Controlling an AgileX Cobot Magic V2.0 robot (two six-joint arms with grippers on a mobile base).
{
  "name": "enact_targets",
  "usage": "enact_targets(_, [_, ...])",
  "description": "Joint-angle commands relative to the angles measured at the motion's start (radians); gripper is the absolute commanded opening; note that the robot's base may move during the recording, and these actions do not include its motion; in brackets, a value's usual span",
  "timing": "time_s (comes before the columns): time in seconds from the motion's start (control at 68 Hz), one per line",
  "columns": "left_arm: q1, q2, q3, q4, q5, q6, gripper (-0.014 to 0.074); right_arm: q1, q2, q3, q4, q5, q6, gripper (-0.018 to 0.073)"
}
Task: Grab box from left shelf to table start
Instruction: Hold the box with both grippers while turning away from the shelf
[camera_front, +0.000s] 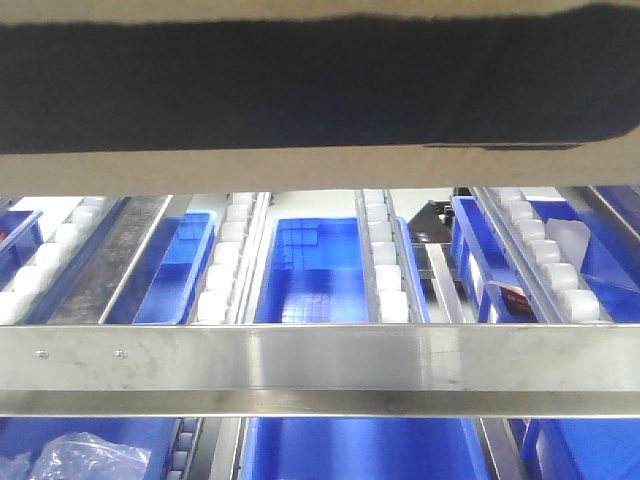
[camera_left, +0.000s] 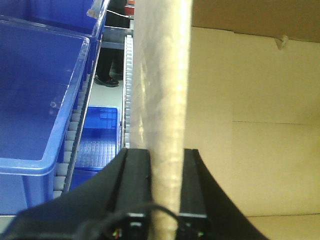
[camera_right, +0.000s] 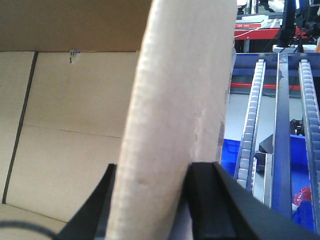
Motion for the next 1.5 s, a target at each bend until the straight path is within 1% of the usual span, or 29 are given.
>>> enact_targets(0.0, [-0.007, 0.013, -0.031, -0.041, -0.191, -0.015, -0.0099, -0.002, 0.020, -0.030, 0.015, -0.143, 0.000, 0.0059])
enact_targets(1.486, [-0.007, 0.013, -0.031, -0.041, -0.191, -0.015, -0.0099, -0.002, 0.020, -0.030, 0.015, -0.143, 0.000, 0.0059])
